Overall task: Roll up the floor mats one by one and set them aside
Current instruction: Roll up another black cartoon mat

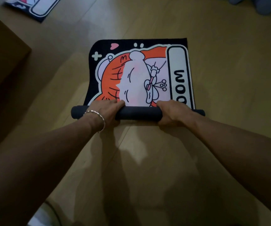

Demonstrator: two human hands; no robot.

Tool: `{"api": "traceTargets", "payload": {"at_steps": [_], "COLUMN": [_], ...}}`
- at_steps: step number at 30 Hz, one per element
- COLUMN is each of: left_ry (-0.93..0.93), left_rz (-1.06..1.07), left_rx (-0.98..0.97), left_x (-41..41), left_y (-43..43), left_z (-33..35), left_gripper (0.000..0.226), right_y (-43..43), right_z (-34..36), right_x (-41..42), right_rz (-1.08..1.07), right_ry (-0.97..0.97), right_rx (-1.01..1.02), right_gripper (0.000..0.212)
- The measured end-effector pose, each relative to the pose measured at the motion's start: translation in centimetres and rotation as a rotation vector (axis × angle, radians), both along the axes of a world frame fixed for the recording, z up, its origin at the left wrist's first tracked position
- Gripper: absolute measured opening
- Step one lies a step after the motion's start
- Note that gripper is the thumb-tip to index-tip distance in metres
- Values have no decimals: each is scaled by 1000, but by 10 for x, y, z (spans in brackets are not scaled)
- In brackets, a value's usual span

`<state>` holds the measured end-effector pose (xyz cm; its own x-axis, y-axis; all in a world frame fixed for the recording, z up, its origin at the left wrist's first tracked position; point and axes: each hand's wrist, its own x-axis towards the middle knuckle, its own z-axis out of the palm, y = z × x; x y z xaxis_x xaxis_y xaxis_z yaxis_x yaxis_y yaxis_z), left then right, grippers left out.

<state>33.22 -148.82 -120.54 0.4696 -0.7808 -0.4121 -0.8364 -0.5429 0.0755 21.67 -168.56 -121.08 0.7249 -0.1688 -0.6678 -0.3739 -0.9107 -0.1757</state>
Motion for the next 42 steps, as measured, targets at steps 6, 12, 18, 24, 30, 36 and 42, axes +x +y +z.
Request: {"api": "traceTargets", "payload": {"at_steps": [6, 12, 18, 24, 30, 36, 42], "left_ry": [86, 30, 80, 13, 132, 42, 147], "left_rz": [39, 6, 22, 3, 26, 4, 29], "left_rx": [7, 1, 19, 18, 41, 18, 14], "left_x": [4, -3, 2, -4, 0, -3, -3], "left_y": [-1, -2, -2, 1, -4, -2, -2], "left_z": [1, -4, -2, -2, 2, -3, -3], "left_gripper": [31, 38, 29, 45, 37, 40, 39], "right_y": [3, -1, 5, 4, 9, 7, 10], "right_z": [3, 4, 4, 6, 4, 4, 3], "right_x": [-3, 1, -2, 5, -1, 3, -1], "right_rz": [79, 34, 83, 38, 91, 26, 69], "right_ry": [-128, 8, -129, 29, -117, -10, -121], "right_rx": [-83, 18, -66, 42, -46, 42, -43], "right_gripper": [48, 50, 49, 50, 46, 46, 42]}}
